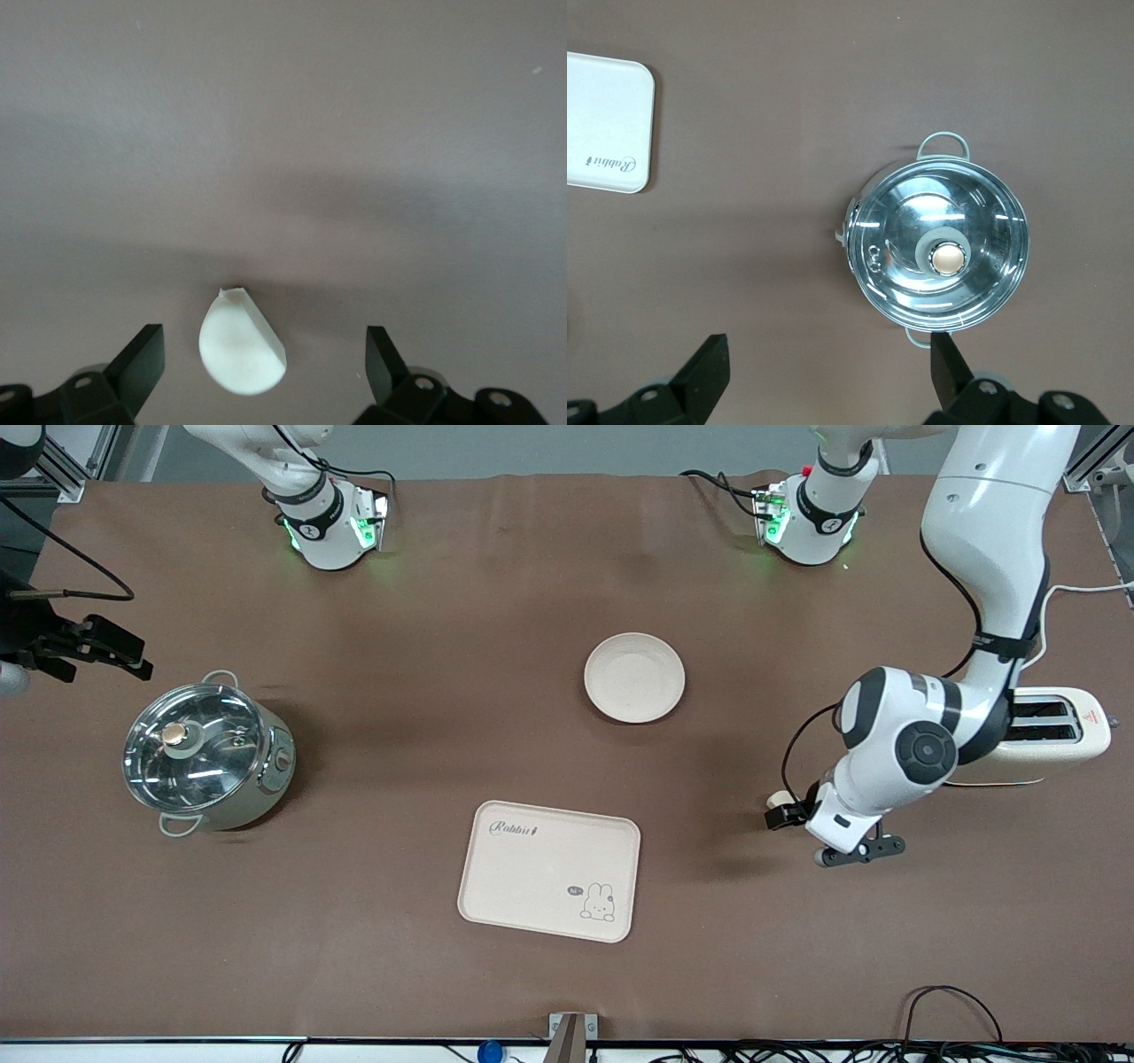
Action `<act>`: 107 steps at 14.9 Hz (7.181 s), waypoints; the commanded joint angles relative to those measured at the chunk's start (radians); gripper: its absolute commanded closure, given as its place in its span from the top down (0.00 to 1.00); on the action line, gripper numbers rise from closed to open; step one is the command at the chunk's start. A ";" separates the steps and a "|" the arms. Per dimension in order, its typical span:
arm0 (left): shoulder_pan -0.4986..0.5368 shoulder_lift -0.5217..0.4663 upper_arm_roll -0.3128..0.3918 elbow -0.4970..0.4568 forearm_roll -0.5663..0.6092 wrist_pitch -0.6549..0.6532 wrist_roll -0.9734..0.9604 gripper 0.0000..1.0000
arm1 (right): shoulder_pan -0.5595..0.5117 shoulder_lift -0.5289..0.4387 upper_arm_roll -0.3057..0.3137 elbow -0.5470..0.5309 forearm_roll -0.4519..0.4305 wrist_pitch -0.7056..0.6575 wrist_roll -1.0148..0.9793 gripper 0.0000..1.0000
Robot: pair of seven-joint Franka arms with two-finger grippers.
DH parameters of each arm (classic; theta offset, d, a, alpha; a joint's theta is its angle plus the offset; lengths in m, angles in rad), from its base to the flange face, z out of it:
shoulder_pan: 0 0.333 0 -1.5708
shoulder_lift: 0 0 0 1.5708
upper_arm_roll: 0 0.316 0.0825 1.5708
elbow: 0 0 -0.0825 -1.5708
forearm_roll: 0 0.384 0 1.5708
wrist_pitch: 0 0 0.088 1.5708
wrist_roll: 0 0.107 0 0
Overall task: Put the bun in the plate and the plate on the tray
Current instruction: 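Lower the left gripper onto the white bun beside the toaster and grasp it, then carry the bun with the left gripper over the white plate, then release the bun onto the plate while the right gripper reaches toward the plate, then grasp the plate rim with the right gripper while the left gripper withdraws, then carry the plate with the right gripper onto the white tray, then open the right gripper and release the plate on the tray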
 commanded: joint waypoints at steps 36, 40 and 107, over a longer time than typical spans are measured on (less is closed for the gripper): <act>-0.309 -0.225 -0.326 -0.467 0.020 0.236 -0.765 0.38 | 0.020 0.000 0.012 -0.012 0.075 -0.085 0.001 1.00; -0.305 -0.215 -0.326 -0.482 0.040 0.275 -0.781 0.86 | 0.110 0.023 0.012 -0.097 0.183 0.030 0.090 1.00; -0.083 -0.454 0.188 0.409 -0.028 -0.894 0.208 1.00 | 0.348 0.688 -0.031 0.208 0.209 0.749 0.321 1.00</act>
